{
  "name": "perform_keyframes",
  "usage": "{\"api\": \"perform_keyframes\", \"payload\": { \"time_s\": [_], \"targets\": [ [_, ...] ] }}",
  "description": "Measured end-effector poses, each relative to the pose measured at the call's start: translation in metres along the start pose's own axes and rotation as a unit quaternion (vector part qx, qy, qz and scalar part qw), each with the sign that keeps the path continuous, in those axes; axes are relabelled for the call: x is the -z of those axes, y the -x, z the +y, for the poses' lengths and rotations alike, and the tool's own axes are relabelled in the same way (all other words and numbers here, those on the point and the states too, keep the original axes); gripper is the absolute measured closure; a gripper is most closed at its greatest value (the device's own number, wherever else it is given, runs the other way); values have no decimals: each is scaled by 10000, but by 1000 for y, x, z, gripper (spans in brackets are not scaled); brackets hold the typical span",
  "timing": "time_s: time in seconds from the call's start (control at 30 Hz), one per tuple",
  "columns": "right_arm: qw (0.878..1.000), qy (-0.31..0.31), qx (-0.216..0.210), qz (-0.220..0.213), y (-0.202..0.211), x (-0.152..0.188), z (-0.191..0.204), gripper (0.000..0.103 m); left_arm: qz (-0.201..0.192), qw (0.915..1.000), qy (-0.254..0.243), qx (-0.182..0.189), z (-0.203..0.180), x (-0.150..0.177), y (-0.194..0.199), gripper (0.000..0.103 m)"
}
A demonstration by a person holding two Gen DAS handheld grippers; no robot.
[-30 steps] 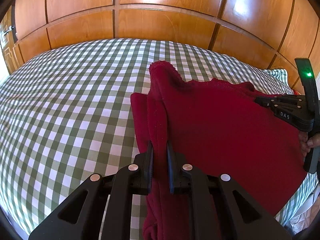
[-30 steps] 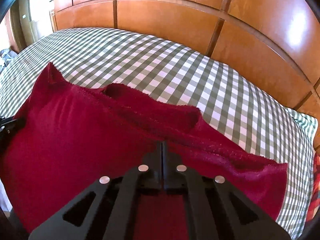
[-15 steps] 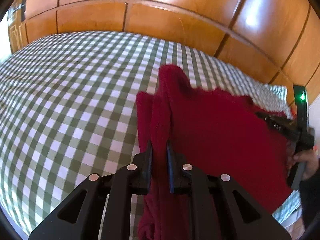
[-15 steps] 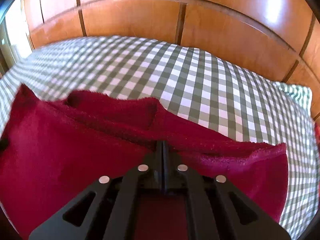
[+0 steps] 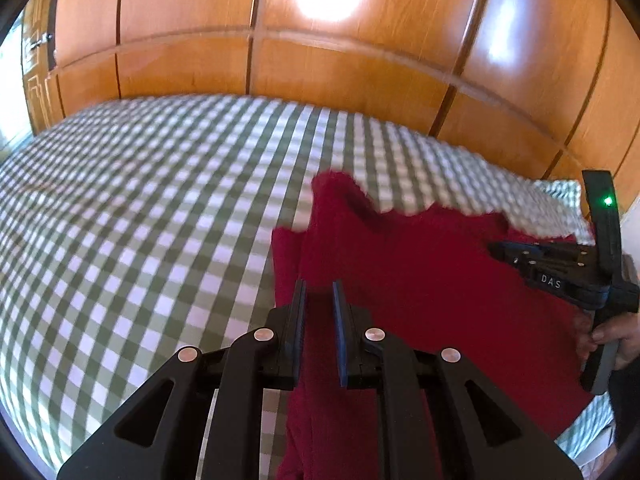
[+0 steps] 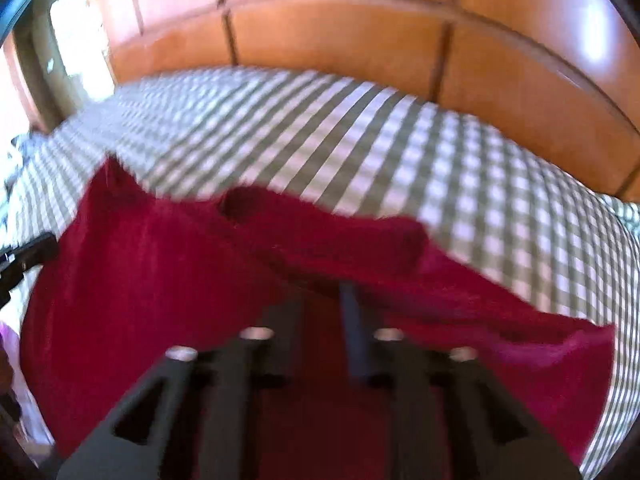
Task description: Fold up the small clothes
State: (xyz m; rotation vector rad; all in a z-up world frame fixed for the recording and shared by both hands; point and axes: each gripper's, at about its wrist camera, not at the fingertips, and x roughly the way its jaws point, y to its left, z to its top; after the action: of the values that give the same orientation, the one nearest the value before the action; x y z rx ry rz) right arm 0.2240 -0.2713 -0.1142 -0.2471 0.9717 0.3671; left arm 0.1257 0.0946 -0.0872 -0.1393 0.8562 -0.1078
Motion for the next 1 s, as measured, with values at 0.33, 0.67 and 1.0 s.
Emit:
{"api": "perform_keyframes", "payload": {
  "time_s": [0.33, 0.67, 1.0],
  "targets": [
    [9977, -382, 553, -77, -10, 1, -13, 103, 410, 9964, 735, -50, 22, 8, -28, 72],
    [9872, -1430, 164, -694, 86, 56, -91, 43, -503, 9986, 171, 9, -4, 6, 25, 71],
    [9269, -3450, -1457, -254, 105, 188, -180, 47, -244, 9968, -297, 708, -39, 35, 40, 71]
  ]
}}
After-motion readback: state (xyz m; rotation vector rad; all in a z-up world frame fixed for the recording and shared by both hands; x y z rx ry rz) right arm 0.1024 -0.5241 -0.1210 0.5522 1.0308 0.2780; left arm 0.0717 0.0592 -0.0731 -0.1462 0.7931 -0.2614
